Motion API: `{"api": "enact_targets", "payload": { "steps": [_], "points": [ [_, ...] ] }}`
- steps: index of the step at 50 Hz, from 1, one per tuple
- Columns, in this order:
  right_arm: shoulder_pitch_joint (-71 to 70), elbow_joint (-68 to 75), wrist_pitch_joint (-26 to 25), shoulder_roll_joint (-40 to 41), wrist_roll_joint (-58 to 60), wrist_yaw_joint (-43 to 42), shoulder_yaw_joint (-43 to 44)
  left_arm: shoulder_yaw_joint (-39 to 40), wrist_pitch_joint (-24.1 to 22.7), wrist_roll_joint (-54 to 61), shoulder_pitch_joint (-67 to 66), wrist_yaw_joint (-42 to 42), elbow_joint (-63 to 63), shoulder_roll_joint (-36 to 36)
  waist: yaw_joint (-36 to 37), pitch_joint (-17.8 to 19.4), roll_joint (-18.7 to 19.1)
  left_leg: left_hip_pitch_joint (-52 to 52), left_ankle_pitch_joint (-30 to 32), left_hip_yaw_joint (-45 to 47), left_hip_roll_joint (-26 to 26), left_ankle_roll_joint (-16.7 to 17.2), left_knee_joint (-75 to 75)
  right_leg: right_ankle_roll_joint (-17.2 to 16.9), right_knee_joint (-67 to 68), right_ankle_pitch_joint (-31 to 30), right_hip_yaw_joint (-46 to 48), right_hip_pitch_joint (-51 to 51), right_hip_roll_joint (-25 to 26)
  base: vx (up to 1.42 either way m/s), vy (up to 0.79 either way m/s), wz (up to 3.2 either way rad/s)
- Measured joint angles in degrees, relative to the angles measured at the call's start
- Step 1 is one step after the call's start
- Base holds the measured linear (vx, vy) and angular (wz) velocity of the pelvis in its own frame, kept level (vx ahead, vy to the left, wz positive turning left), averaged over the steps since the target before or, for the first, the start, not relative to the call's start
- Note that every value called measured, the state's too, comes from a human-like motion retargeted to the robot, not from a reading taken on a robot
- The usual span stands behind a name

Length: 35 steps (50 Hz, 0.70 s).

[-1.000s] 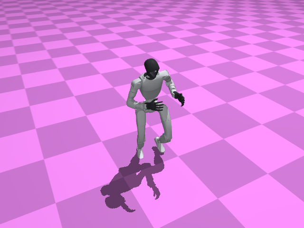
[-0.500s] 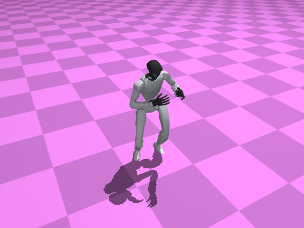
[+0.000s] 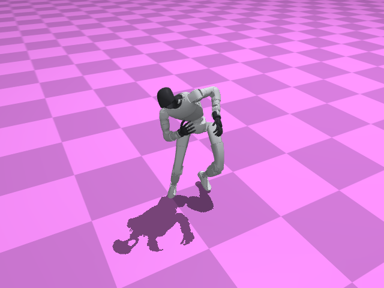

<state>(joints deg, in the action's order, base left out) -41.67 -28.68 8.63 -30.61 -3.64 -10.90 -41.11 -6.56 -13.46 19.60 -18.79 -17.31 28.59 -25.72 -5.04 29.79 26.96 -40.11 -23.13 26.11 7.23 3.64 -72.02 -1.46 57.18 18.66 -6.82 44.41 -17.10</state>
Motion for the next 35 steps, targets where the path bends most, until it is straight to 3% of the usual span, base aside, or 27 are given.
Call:
{"api": "enact_targets", "payload": {
  "steps": [6,10,12,15,17,21,23,25,30,33,35],
  "points": [
    [6.40,-1.39,1.07,0.82,0.68,0.16,4.04,2.63,-1.08,1.11,-1.10,0.50,-0.94,0.01,3.61,-0.09,-2.49,2.59,6.72,3.02,0.52,3.23,35.21,-2.55,-11.80,-5.51,4.66,-13.72,-3.85,0.71,0.29,0.05],
    [12.32,-0.54,0.21,3.55,4.46,1.00,5.44,4.86,-0.46,2.48,2.06,1.01,-1.24,-0.15,6.82,-1.22,-5.34,9.19,15.86,-1.59,-1.03,6.50,52.26,-0.67,-7.25,-10.57,6.47,-19.47,-4.10,0.81,0.32,0.06],
    [14.77,0.57,-0.34,5.12,5.97,0.72,6.33,4.69,0.06,2.83,7.08,0.14,-2.35,-0.52,6.83,-2.03,-7.91,10.38,16.08,-3.79,-2.18,5.02,47.43,1.44,0.81,-12.86,6.34,-20.26,-5.47,0.85,0.30,0.96],
    [17.68,2.08,-1.52,7.37,6.28,-1.32,8.35,1.61,0.93,8.30,18.45,-2.76,-4.52,-0.45,6.39,-3.15,-12.48,9.13,8.80,-7.51,-4.51,0.18,32.42,1.79,14.94,-15.12,2.21,-19.55,-4.46,0.83,0.22,1.44],
    [19.15,1.89,-1.43,7.12,6.87,-1.49,11.20,0.24,2.34,3.89,27.96,-1.38,-7.56,-1.99,6.67,-2.82,-14.64,9.43,3.64,-10.02,-5.35,-1.14,24.42,0.76,22.39,-12.18,0.16,-19.50,-0.71,0.79,0.13,1.38],
    [22.42,-1.04,-1.00,4.28,6.27,-0.93,16.62,-3.73,2.61,1.50,43.54,-1.78,-8.62,-3.22,5.37,-2.82,-18.44,13.99,-2.16,-14.15,-8.02,-1.82,19.67,3.76,27.23,-4.15,6.15,-17.84,-1.80,0.76,0.07,1.22],
    [23.33,-2.81,-1.50,2.84,4.25,0.50,18.50,-5.28,2.95,1.25,49.15,-2.43,-8.02,-4.07,4.00,-2.90,-20.57,19.36,-2.26,-16.62,-10.59,-3.01,26.15,4.70,21.64,-1.67,7.75,-17.39,-0.35,0.70,0.02,0.91],
    [24.87,-4.37,-1.72,1.46,3.37,1.49,19.70,-6.10,2.54,1.66,51.03,-3.07,-6.63,-5.15,2.91,-3.63,-22.11,25.34,-0.69,-18.08,-11.52,-2.79,33.28,3.10,11.98,-1.28,9.04,-18.03,2.02,0.76,-0.01,0.45],
    [30.45,-6.07,-1.08,-3.03,2.86,1.11,20.37,-3.48,0.33,3.77,41.23,-2.69,-3.30,-4.53,0.93,-10.09,-23.16,37.86,9.10,-19.93,-10.99,-0.84,48.34,-5.12,-30.39,-12.96,8.13,-26.29,9.29,0.83,-0.02,0.11],
    [32.38,-5.73,-1.50,-4.99,3.66,0.37,20.04,-1.14,0.23,2.29,32.75,-3.00,-1.70,-2.46,-0.56,-13.24,-26.10,38.73,14.69,-21.43,-12.89,-0.32,42.80,-9.53,-46.51,-20.33,0.45,-31.60,10.55,0.82,-0.08,0.39],
    [32.55,-5.24,-1.52,-6.01,3.65,-0.48,19.69,0.35,0.81,1.62,28.06,-3.07,-0.51,-0.65,-0.96,-14.53,-27.30,34.68,17.45,-21.57,-13.09,-0.46,31.40,-9.35,-47.73,-21.94,-1.72,-33.58,10.71,0.74,-0.09,0.51]
  ]
}}
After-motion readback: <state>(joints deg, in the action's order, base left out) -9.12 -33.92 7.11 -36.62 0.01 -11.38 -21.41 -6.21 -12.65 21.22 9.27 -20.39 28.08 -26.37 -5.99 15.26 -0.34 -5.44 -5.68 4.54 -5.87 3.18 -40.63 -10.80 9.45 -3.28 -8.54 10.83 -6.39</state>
